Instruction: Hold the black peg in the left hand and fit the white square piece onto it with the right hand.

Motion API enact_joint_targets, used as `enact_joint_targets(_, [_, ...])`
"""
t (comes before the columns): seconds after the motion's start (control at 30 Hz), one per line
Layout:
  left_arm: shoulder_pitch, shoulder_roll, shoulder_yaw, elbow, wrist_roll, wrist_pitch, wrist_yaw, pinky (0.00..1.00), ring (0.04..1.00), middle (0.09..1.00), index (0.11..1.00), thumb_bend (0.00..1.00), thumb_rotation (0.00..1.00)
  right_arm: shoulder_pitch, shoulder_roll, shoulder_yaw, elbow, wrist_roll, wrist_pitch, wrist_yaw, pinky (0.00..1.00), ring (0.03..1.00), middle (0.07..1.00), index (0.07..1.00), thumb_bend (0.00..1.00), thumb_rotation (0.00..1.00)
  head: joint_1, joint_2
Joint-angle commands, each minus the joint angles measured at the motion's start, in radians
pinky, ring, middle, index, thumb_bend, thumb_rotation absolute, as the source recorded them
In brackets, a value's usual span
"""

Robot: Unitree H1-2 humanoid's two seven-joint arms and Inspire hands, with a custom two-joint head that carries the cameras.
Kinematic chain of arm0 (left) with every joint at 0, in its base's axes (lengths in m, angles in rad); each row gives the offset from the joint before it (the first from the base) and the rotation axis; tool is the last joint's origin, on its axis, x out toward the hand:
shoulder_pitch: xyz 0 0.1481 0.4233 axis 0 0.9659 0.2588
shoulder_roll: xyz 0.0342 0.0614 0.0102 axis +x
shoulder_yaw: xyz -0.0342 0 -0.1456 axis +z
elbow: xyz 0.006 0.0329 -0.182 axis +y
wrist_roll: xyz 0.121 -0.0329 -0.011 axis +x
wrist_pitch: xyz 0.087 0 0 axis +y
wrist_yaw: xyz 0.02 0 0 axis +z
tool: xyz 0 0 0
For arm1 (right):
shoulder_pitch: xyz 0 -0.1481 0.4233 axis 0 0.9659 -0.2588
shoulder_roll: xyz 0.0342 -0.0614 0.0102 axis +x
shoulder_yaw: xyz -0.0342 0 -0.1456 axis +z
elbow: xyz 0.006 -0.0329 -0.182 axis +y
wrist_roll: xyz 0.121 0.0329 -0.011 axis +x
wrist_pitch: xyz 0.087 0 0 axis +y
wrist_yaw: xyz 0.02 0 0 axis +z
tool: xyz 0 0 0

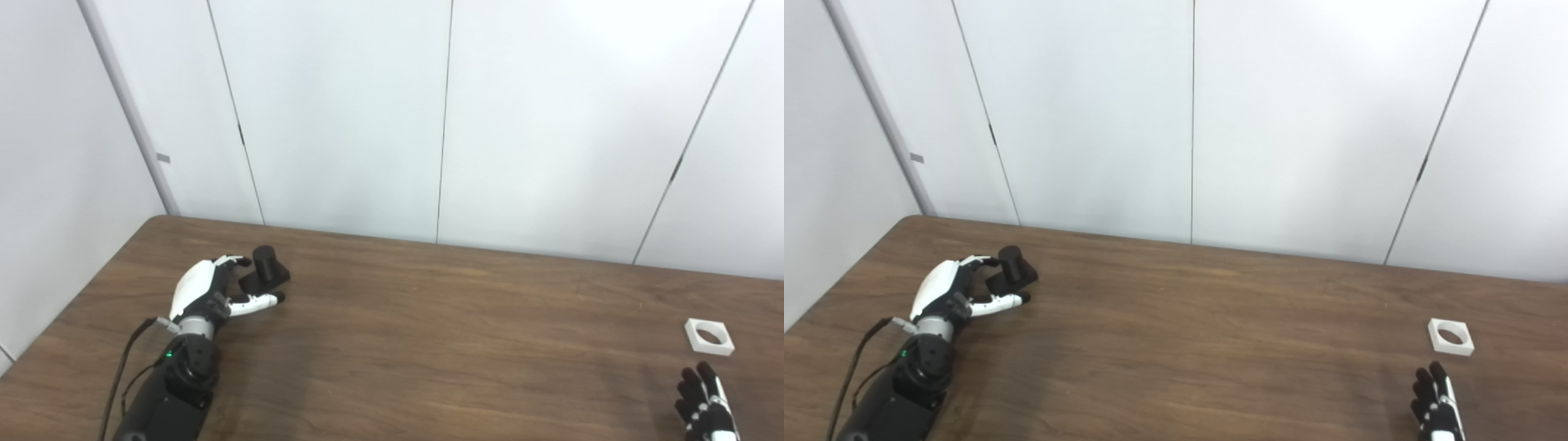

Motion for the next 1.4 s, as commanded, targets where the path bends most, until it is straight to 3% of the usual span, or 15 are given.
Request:
enact_joint_targets(0.0, [-0.064,0.032,-0.006,0.002,0.014,0.002,0.018,1.0,1.0,0.95,0.822,0.91,0.4,0.049,0.019,0.007,-0.003,0.009,-0.004,-0.004,0.98,0.977,0.971,1.0,0.46,1.0,0.0,0.002])
enact_joint_targets(0.43, [-0.102,0.052,-0.051,0.08,0.053,0.043,0.043,1.0,1.0,0.95,0.807,0.89,0.37,0.055,0.021,0.01,-0.032,0.014,0.024,-0.004,0.99,0.98,0.975,1.0,0.44,1.0,0.004,0.011])
enact_joint_targets(0.93, [-0.084,0.072,-0.09,0.038,0.098,0.125,0.038,1.0,0.996,0.929,0.747,0.87,0.38,0.059,0.013,0.013,-0.035,0.016,0.021,0.002,1.0,1.0,0.988,1.0,0.41,1.0,0.013,0.018])
enact_joint_targets(1.37, [-0.089,0.073,-0.098,0.023,0.075,0.116,0.019,1.0,0.943,0.879,0.653,0.84,0.34,0.06,0.009,0.009,-0.047,0.023,0.036,0.002,1.0,1.0,0.98,1.0,0.42,1.0,0.016,0.028])
